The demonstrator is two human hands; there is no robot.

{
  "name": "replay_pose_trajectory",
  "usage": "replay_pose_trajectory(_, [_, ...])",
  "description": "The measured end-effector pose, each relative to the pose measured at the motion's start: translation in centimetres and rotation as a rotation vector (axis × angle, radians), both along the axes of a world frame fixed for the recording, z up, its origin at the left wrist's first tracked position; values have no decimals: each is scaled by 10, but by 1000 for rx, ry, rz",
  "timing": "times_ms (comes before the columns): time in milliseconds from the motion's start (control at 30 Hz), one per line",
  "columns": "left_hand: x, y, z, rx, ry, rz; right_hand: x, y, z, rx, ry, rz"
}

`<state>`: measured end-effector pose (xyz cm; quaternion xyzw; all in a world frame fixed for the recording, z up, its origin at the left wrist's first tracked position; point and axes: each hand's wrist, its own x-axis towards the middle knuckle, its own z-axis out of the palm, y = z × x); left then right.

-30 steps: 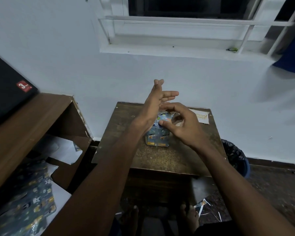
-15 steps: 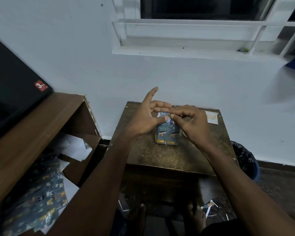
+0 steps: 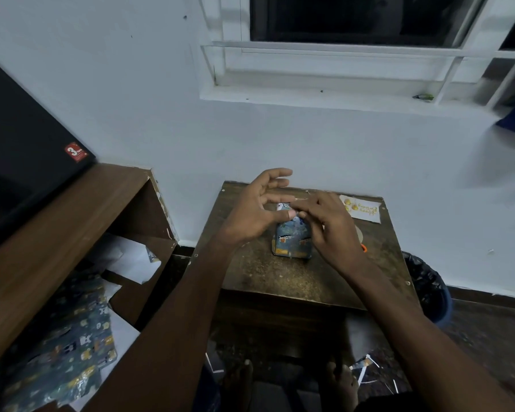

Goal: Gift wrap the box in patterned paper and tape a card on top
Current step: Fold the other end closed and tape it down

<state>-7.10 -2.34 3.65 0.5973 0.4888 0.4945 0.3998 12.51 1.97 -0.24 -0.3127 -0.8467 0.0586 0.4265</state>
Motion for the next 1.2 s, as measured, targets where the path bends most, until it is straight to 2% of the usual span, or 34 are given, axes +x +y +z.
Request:
replay_pose_trajectory(200, [-3,2,1,-4,-40,23,-1,-1,0,32,-3,-50])
replay_pose_trajectory(467, [-12,11,-9,52,82,43,5,3,2,-18,2,-66])
replay_pose_trajectory(700, [-19,20,-11,80,321,51,5,-2,7,-20,17,-66])
replay_pose_trajectory(1200, [-20,20,-10,131,395,37,5,0,5,17,-56,-37])
